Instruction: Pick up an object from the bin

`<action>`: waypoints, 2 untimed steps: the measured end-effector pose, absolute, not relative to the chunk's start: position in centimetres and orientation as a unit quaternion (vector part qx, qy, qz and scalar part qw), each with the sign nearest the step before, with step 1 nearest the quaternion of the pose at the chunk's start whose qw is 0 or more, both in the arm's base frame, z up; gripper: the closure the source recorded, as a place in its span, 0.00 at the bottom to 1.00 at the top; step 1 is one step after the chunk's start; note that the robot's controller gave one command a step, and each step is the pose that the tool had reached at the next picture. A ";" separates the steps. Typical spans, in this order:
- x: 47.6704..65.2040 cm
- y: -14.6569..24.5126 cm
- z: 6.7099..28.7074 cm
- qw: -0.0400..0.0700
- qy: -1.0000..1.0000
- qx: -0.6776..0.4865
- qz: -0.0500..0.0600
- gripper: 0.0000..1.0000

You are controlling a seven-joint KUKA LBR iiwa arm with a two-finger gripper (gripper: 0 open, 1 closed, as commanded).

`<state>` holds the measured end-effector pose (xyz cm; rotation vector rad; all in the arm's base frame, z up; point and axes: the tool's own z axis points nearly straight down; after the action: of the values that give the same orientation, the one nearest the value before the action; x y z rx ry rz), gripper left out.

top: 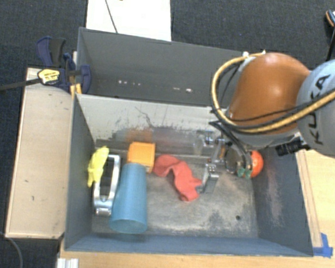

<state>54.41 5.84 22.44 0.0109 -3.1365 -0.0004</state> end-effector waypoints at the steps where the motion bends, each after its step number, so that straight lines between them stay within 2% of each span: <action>1: 54.5 5.8 22.9 -0.002 -1.000 0.002 -0.001 0.00; 2: 55.4 6.5 18.0 -0.003 -0.998 -0.061 -0.001 0.00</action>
Offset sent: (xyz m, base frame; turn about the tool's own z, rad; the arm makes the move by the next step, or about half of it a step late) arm 0.0250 0.0214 -0.1544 0.3862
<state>55.40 6.48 18.02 -0.1922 -3.1415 -0.0025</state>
